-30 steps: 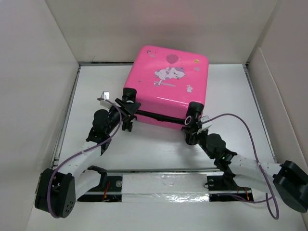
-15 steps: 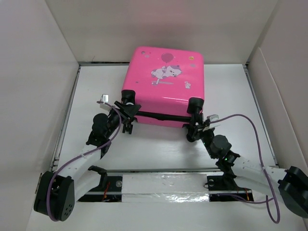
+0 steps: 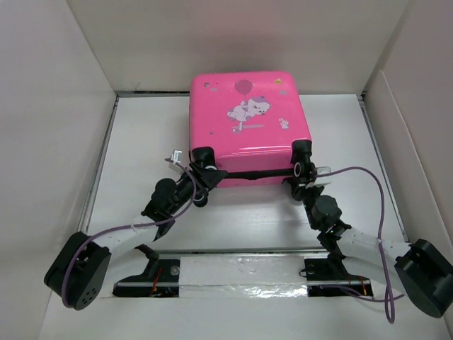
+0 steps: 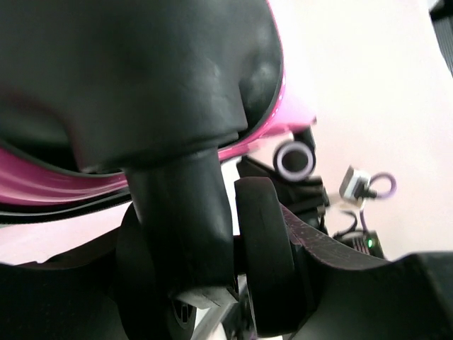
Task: Pack the luggage
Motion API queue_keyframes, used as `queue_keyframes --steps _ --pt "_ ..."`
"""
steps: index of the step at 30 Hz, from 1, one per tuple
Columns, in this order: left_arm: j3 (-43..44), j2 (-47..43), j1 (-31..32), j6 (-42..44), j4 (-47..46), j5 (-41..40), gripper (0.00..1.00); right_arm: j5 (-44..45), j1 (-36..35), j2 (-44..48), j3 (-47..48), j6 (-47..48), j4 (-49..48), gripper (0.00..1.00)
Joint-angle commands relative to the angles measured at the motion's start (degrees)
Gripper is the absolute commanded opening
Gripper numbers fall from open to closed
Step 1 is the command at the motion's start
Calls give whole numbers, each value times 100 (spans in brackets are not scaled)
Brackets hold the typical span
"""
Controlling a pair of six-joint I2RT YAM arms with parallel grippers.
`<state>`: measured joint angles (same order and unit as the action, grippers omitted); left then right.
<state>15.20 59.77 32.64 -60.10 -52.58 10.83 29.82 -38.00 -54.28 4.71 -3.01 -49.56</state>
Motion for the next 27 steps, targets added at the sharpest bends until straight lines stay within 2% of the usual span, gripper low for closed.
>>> queue_keyframes --steps 1,4,8,9,10,12,13,16,20,25,27 --pt "70 193 172 472 -1765 569 0 -249 38 -21 179 -25 -1319 43" --pt "71 246 225 490 -1782 587 0 -337 90 -109 275 -42 -1232 50" --pt "115 27 225 665 -1511 526 0 -310 169 -275 188 98 -1459 48" --pt "106 -70 225 701 -1405 508 0 -398 309 -302 179 151 -1495 43" --pt "123 -123 225 762 -1344 490 0 -407 389 -346 179 177 -1521 30" --pt "141 -254 225 815 -1168 447 0 -459 547 -416 171 230 -1662 22" --pt "132 -290 225 841 -1124 429 0 -503 731 -434 171 230 -1706 12" --pt "150 -431 225 929 -913 367 0 -653 1039 -425 153 415 -1767 0" --pt "176 -440 225 956 -877 358 0 -1039 1215 -530 153 397 -1899 0" --pt "202 -229 225 859 -1079 455 0 -1470 1066 -575 21 309 -1988 0" --pt "211 -229 225 868 -1053 446 0 -1480 926 -331 -66 109 -1681 7"
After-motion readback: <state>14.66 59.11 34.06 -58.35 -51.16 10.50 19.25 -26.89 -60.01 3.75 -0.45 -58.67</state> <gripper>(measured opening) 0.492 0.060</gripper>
